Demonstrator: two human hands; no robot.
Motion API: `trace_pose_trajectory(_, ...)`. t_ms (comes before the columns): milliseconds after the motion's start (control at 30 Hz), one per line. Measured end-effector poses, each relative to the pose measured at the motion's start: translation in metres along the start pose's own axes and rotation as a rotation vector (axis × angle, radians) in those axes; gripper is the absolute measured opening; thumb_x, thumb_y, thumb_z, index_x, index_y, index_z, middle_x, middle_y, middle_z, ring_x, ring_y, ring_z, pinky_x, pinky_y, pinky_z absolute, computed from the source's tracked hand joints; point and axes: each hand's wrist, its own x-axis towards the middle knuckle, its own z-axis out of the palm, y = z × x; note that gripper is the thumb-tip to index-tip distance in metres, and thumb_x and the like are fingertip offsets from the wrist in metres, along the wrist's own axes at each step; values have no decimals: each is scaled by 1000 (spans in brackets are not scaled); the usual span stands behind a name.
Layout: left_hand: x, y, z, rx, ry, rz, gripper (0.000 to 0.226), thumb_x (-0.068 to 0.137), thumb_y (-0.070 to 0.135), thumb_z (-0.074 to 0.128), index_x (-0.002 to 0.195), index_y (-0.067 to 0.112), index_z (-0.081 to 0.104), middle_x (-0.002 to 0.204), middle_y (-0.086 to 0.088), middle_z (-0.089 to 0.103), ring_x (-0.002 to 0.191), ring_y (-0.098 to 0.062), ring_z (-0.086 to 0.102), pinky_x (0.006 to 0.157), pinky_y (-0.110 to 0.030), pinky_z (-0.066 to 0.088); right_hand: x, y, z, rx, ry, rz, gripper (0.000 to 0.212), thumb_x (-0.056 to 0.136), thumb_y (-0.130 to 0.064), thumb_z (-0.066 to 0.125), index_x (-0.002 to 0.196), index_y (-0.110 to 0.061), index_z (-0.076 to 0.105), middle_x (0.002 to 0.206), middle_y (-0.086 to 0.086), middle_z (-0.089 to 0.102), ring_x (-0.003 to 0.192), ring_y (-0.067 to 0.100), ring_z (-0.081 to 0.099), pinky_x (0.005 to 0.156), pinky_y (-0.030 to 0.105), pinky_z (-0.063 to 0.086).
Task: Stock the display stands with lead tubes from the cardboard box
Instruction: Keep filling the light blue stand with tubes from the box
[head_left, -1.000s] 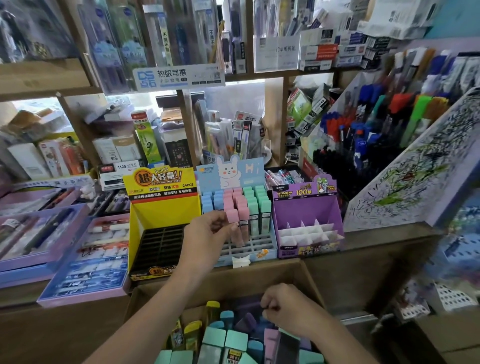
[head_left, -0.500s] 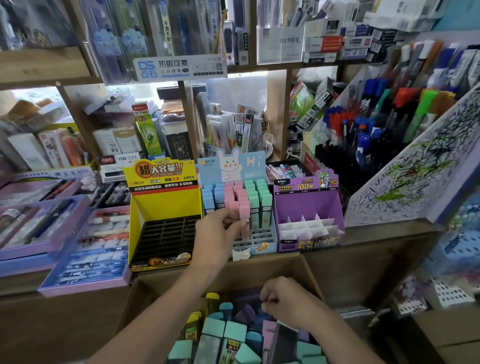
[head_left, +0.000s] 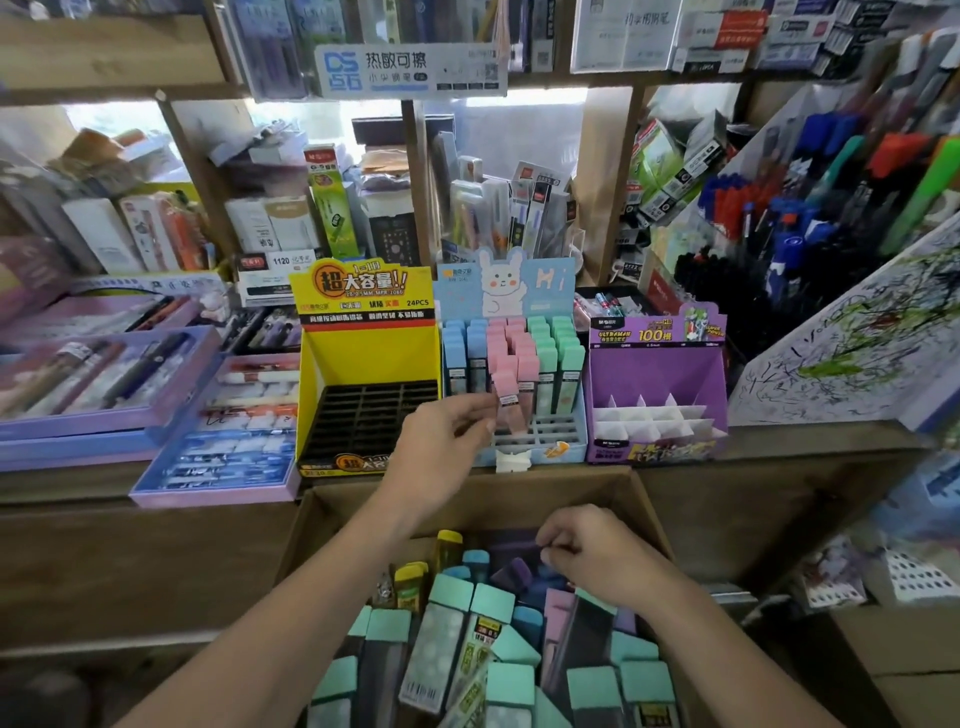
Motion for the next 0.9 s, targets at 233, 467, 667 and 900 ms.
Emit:
trace_pose_trajectory(233,5,0,14,-43,-49,3,33,97,12,61,127,22,70,107,24,72,106,7,66,98,-26,55,-5,-4,-2,-17,-13,-1,17,96,-26,67,93,-43,66,96,-13,71,91,3,68,86,27,60)
trace_pose_trajectory(467,7,-3,20,-69,-55,-51,32,99,12,59,128,19,69,105,19,71,93,4,71,86,-26,61,-7,-5,-3,-12,-28,13,16,98,-24,66,102,-40,68,98,-14,71,92,2,67,86,26,58)
trace_pose_trajectory(667,7,-4,19,-79,-28,-73,29,99,10,59,125,17,70,100,20,71,85,7,71,73,-18,61,-7,-6,-3,-14,-28,19,16,98,-24,66,106,-38,69,97,-14,70,92,2,68,84,24,58)
trace_pose_trajectory(900,1,-3,13,-88,-11,-74,26,98,10,60,119,19,73,105,9,76,87,3,72,79,-25,62,-5,-6,-2,-20,-10,5,21,98,-24,67,94,-45,64,92,-14,71,89,2,68,83,25,59)
